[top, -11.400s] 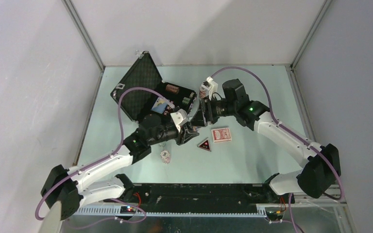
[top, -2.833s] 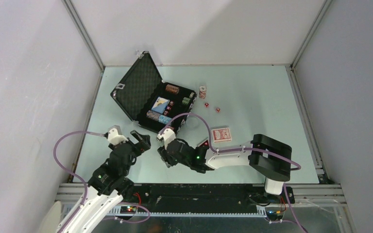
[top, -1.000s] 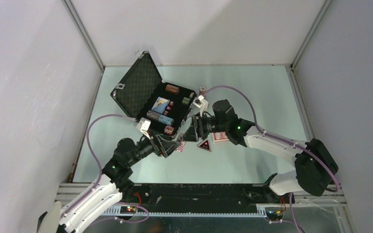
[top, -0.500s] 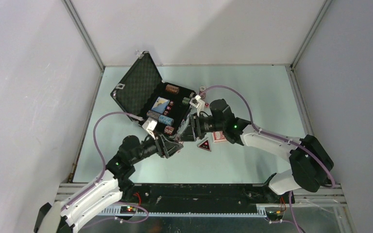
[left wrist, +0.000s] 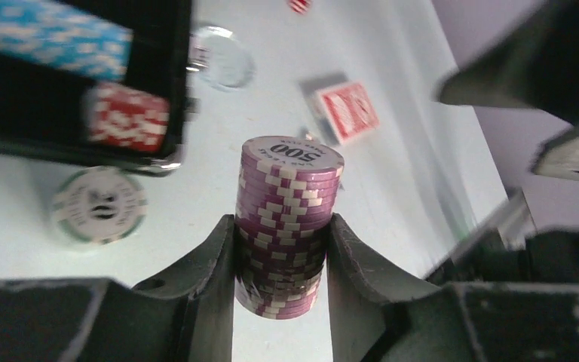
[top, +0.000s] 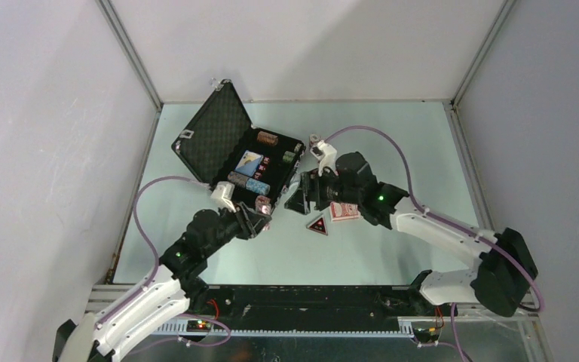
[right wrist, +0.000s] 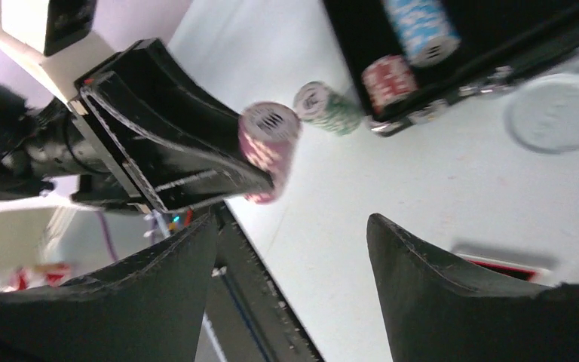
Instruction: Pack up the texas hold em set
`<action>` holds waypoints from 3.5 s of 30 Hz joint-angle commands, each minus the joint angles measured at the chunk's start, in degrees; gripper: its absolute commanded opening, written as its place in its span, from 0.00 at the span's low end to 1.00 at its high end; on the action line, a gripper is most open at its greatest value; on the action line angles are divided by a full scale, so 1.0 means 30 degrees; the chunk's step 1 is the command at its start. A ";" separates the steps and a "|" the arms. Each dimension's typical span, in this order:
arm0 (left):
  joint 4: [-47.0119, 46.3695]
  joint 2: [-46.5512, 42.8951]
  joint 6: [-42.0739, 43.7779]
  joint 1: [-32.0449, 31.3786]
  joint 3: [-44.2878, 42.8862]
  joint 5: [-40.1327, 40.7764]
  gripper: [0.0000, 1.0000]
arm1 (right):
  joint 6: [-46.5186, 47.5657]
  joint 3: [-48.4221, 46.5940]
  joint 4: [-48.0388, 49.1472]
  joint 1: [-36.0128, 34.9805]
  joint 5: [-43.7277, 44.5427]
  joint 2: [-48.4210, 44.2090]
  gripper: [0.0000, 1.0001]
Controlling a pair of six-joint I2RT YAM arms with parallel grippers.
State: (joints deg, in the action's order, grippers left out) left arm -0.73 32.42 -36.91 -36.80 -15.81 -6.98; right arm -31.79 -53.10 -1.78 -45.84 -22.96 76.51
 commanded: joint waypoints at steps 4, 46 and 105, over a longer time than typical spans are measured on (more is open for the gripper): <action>0.3657 -0.1438 -0.4548 -0.0039 -0.1868 1.0102 0.01 | 0.1465 -0.0033 -0.2429 0.0504 0.6010 -0.2802 0.74; 1.0812 1.4318 -1.6690 0.4742 -1.2413 1.3362 0.01 | 0.2466 0.2964 -0.2312 0.0749 0.7423 -0.6223 0.72; 0.9367 0.9828 -0.0191 -0.0236 -0.7639 1.0341 0.94 | 0.2595 0.4066 -0.0442 -0.0297 0.7010 -0.5435 0.76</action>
State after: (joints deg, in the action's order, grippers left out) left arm 24.34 59.18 -36.05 -37.23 -34.41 17.26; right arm -23.79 -40.95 -3.38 -46.39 -3.44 62.02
